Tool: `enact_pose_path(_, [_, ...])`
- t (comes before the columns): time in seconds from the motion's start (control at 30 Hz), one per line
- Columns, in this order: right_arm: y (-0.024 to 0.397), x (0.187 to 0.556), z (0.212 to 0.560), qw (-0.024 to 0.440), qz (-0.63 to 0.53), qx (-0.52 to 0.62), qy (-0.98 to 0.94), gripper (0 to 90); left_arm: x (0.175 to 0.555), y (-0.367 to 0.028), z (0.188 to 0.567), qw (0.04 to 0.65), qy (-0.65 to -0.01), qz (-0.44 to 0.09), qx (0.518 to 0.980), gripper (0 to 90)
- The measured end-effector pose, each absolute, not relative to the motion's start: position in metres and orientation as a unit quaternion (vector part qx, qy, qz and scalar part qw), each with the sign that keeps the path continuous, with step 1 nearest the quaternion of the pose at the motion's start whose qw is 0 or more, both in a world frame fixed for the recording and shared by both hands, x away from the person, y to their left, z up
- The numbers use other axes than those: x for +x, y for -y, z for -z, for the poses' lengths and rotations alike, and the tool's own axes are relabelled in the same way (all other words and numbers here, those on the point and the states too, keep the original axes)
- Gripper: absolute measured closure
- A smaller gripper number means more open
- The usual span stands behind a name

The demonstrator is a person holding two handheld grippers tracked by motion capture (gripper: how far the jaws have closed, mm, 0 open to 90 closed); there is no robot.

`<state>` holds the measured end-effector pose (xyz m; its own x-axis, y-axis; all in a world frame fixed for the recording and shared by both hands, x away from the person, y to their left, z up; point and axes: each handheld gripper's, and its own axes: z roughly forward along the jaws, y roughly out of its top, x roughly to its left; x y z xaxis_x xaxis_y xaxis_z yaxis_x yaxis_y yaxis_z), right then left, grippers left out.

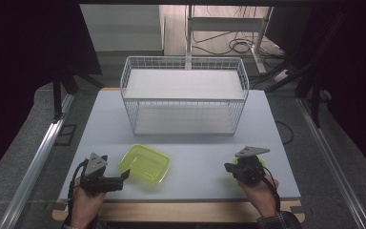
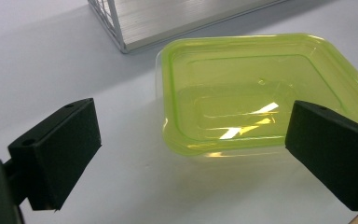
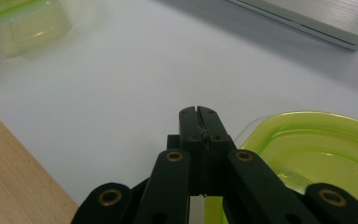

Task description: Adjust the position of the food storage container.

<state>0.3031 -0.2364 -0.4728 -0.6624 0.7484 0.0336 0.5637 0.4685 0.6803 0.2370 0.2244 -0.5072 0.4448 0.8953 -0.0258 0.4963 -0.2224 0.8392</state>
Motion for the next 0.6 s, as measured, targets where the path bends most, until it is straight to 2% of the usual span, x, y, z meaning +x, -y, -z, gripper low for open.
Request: enact_pose_path(0.6, [0.298,0.306,0.471,0.160,-0.340,0.450,-0.810,89.0,0.236,-0.224,0.509,0.419,-0.451,-0.261,0.744,3.1])
